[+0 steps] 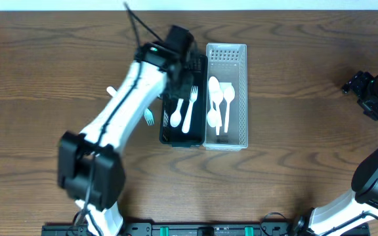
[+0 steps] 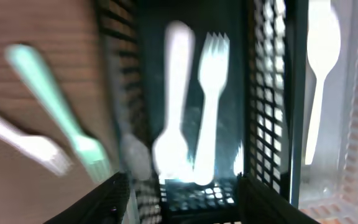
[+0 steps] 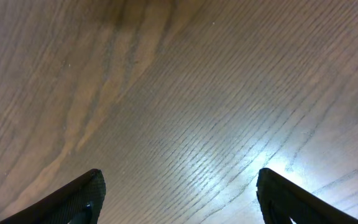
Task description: Pack container
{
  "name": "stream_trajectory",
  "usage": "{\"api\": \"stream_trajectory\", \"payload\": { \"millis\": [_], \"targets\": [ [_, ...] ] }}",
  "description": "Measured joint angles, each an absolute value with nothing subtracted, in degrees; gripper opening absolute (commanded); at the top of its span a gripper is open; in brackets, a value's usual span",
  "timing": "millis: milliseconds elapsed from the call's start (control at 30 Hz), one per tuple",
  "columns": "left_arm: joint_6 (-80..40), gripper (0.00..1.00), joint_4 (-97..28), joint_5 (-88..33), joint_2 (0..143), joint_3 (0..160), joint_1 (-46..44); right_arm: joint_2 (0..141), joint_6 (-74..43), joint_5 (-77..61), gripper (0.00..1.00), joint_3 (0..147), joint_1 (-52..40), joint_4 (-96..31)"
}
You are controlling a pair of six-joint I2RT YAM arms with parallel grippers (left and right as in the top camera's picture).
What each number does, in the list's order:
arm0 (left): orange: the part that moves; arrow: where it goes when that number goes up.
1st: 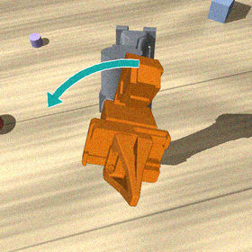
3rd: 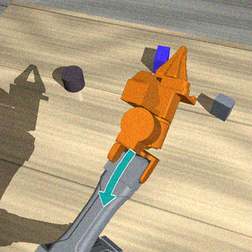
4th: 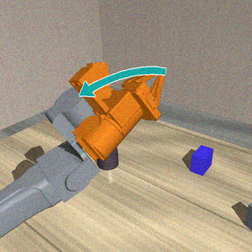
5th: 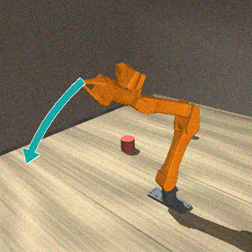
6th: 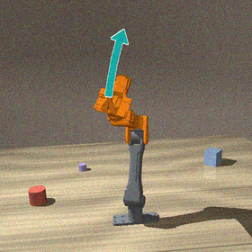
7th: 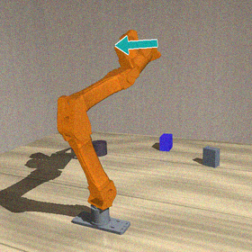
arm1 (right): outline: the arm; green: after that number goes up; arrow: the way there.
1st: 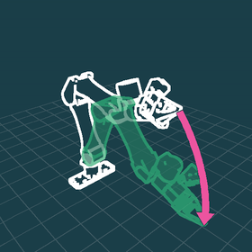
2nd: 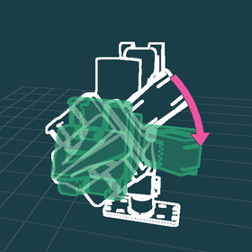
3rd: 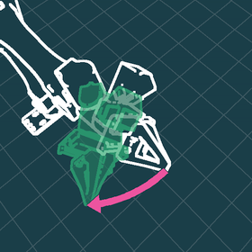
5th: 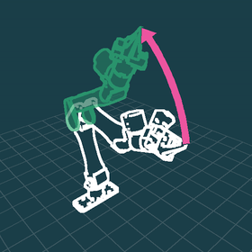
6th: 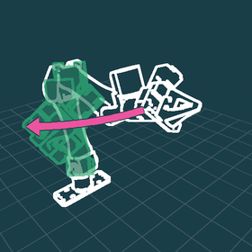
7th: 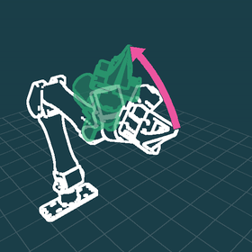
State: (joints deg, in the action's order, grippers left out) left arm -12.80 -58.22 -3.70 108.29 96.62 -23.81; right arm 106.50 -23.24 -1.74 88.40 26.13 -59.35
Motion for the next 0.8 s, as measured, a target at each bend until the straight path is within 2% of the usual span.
{"api": "stream_trajectory", "payload": {
  "millis": [167, 300, 433, 567, 800],
  "targets": [
    [-21.74, 0.60, -59.33, 0.45, 105.78, 97.58, -14.02, 106.50, -23.24, -1.74, 0.81, 88.40, 26.13, -59.37],
    [-31.66, 0.59, -58.41, 1.58, 109.21, 97.54, -3.84, 106.50, -23.24, -1.74, 0.81, 88.40, 26.13, -59.40],
    [-36.69, 0.59, -55.99, -1.02, 114.93, 97.41, 3.05, 106.50, -23.24, -1.74, 0.81, 88.40, 26.13, -59.42],
    [-37.23, 0.59, -54.85, -4.80, 120.42, 97.01, 5.85, 106.50, -23.24, -1.74, 0.82, 88.40, 26.13, -59.51],
    [-34.89, 0.56, -55.00, -7.64, 125.73, 96.82, 5.45, 106.50, -23.22, -1.74, 0.82, 88.40, 26.13, -59.53]
  ]
}}
